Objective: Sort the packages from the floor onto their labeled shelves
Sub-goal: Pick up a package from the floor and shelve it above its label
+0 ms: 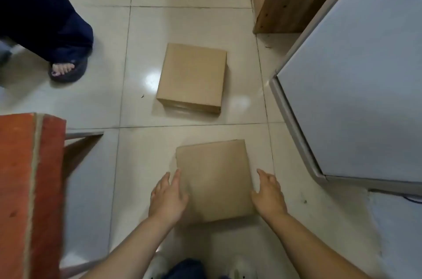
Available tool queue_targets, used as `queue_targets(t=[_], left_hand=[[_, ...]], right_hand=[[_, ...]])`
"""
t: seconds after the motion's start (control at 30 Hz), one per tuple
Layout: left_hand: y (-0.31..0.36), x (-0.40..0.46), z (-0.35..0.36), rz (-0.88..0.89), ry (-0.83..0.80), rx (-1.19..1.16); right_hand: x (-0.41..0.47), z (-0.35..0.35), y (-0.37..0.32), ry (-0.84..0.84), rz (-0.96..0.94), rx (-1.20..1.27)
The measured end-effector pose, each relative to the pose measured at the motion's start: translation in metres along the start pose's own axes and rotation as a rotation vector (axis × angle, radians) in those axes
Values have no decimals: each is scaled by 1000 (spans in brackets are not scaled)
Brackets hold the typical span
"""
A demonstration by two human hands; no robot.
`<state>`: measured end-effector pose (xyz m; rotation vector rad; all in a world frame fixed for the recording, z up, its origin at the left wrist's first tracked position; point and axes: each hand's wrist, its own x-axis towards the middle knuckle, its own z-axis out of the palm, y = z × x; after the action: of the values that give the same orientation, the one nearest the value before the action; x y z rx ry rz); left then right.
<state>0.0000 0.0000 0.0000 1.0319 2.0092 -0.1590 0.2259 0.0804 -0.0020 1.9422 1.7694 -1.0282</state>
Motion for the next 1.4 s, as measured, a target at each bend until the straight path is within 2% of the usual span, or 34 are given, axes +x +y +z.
queue_targets(t=[0.2, 0.37, 0.47, 0.6, 0.87, 1.23, 1.4], left_hand=[[-11, 50, 41, -216, -64, -387], [-14, 50, 44, -207, -221, -703], [-1, 33, 33, -204, -202, -823], [3, 7, 11, -175, -144, -858], [35, -91, -83, -124, -94, -928], [112, -254, -273, 22, 46, -985], [135, -328, -354, 49, 134, -1024]], right_hand=[[33, 42, 17, -99, 138, 202], [42, 54, 11, -121, 235, 440], [35, 55, 8, -126, 270, 523], [5, 31, 0, -80, 250, 609], [-91, -72, -34, -42, 154, 740], [-240, -281, -109, 51, -19, 809], [-312, -368, -145, 52, -174, 920]])
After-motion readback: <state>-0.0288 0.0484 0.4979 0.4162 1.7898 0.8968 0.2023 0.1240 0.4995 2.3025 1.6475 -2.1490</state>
